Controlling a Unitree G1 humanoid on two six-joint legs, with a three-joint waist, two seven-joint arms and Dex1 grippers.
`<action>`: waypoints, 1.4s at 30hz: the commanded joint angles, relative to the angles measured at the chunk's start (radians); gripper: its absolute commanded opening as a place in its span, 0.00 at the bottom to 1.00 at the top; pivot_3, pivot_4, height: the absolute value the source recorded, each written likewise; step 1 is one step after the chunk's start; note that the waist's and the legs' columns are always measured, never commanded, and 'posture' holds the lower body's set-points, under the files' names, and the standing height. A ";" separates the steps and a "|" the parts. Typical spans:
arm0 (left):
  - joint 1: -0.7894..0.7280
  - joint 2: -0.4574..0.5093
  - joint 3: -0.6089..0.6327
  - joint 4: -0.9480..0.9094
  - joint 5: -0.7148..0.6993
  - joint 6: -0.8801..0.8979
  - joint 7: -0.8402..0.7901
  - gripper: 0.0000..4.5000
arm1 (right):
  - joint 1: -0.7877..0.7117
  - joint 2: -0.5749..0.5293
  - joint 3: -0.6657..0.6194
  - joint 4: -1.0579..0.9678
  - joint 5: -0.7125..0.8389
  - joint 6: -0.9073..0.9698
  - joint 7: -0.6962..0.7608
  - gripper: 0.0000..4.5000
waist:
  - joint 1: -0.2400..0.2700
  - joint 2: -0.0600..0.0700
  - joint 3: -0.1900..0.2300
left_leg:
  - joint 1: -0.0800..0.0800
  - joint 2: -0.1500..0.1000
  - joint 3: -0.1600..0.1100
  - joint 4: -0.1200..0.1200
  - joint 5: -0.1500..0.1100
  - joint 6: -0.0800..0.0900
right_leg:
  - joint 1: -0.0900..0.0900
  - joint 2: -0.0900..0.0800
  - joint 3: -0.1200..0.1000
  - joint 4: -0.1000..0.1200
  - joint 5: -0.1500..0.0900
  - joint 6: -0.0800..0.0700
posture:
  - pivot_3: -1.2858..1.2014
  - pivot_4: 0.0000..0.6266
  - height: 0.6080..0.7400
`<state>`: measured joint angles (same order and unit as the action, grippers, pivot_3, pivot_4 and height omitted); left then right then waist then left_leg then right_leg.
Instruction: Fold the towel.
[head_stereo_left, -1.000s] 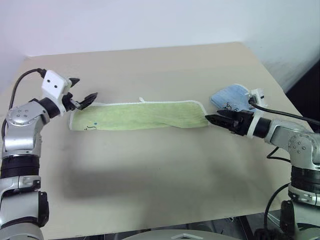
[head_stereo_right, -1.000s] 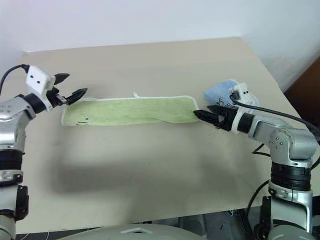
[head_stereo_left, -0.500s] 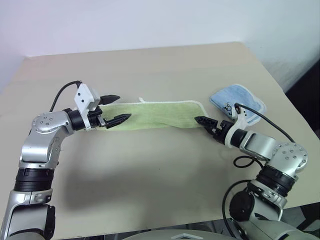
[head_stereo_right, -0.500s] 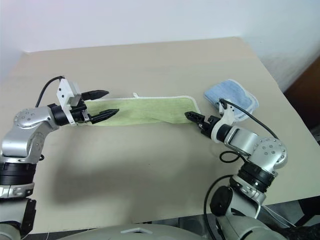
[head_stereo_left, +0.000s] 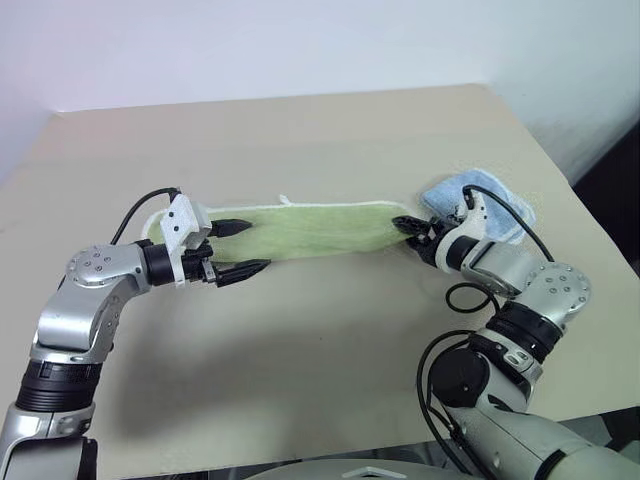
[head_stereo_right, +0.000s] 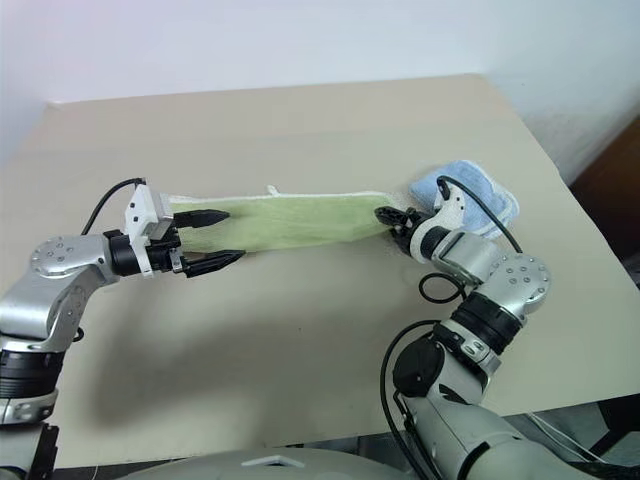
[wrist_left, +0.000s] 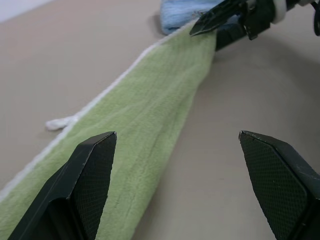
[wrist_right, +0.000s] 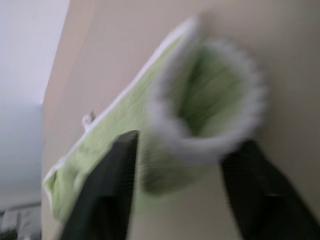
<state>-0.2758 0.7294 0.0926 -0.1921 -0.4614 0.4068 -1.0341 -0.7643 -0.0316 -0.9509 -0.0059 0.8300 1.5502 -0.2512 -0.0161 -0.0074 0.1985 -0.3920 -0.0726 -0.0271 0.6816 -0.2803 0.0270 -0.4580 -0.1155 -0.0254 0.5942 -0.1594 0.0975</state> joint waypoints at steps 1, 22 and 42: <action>0.014 0.008 0.021 -0.044 -0.011 -0.004 0.012 0.91 | -0.045 -0.057 -0.026 -0.022 0.016 -0.008 0.009 0.26 | 0.000 0.000 0.000 | 0.000 0.000 0.000 0.000 0.000 0.000 | 0.000 0.000 0.000 0.000 0.000 0.000 | 0.52 0.24 0.93; 0.008 -0.040 -0.009 -0.030 0.005 -0.019 0.055 0.91 | -0.018 -0.549 0.903 -0.279 -0.093 -0.317 0.671 0.01 | -0.007 0.000 0.000 | -0.001 0.001 0.000 -0.001 -0.001 0.002 | 0.001 0.000 -0.002 -0.004 -0.004 0.005 | 0.52 0.24 0.93; 0.212 -0.050 0.124 -0.183 -0.046 0.044 0.196 0.91 | -0.101 -0.281 1.221 0.100 -0.448 -0.751 0.882 0.31 | 0.004 0.000 0.001 | -0.009 0.000 -0.003 -0.002 -0.001 0.001 | -0.005 0.000 -0.003 -0.009 0.000 0.001 | 0.52 0.24 0.93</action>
<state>-0.0727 0.6749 0.1810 -0.3315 -0.4882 0.4493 -0.8506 -0.8650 -0.3131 0.3247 0.1576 0.3480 0.7967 0.6075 -0.0123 -0.0076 0.1991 -0.4007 -0.0726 -0.0300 0.6798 -0.2816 0.0278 -0.4632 -0.1157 -0.0288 0.5853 -0.1598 0.0981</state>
